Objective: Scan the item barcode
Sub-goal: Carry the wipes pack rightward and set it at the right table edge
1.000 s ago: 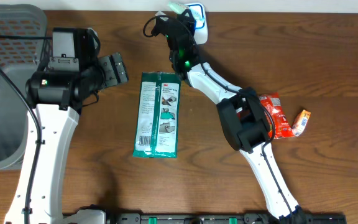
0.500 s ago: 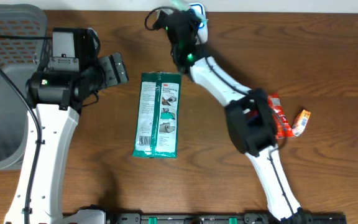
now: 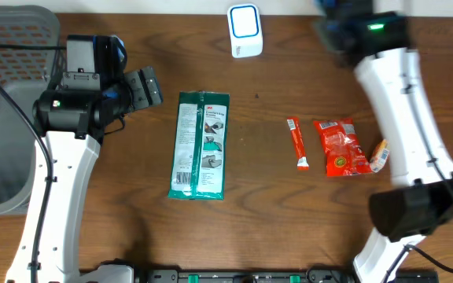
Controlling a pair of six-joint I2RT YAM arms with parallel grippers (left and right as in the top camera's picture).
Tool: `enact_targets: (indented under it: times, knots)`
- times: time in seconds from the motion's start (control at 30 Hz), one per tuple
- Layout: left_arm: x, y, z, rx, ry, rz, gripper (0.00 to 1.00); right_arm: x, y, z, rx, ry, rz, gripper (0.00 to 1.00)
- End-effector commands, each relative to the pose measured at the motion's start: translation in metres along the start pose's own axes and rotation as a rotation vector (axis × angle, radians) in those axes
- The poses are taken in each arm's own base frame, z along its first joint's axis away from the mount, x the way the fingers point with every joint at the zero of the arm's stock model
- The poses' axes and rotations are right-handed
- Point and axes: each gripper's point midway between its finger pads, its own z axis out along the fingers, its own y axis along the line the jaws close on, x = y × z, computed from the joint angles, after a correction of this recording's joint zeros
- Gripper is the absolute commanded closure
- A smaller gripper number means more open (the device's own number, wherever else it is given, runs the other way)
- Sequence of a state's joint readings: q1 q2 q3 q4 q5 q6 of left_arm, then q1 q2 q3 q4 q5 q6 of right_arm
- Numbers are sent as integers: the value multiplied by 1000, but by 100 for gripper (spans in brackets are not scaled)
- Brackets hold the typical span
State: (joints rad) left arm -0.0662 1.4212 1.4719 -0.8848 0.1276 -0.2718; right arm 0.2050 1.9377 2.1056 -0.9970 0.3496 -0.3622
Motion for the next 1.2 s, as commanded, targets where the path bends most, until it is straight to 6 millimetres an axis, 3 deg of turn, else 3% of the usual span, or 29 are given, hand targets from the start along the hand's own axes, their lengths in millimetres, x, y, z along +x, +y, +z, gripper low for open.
enact_targets:
  times: [0.0,0.17,0.37,0.6,0.7,0.8,0.83,1.03,1.17]
  knots:
    - [-1,2,-1,-7,-4,6,7,69,-33,31,-120,177,226,99]
    - [-1,2,-1,-7,-4,6,7,160,-72,68,-118,411,344,99]
    - [-1,2,-1,-7,-4,6,7,251,-103,101,-93,568,477,99]
    - [-1,2,-1,-7,-4,6,7,316,-96,129,-154,599,496,99]
    - [-1,2,-1,-7,-4,6,7,340,-88,144,-149,601,496,92]
    - [-1,2,-1,-7,-4,6,7,344,-85,148,-150,592,502,56]
    - [-1,2,-1,-7,-4,6,7,343,-86,148,-146,589,503,50]
    - [-1,2,-1,-7,-4,6,7,335,-95,144,-132,576,503,21]
    - [-1,2,-1,-7,-4,6,7,306,-111,128,-127,516,591,20]
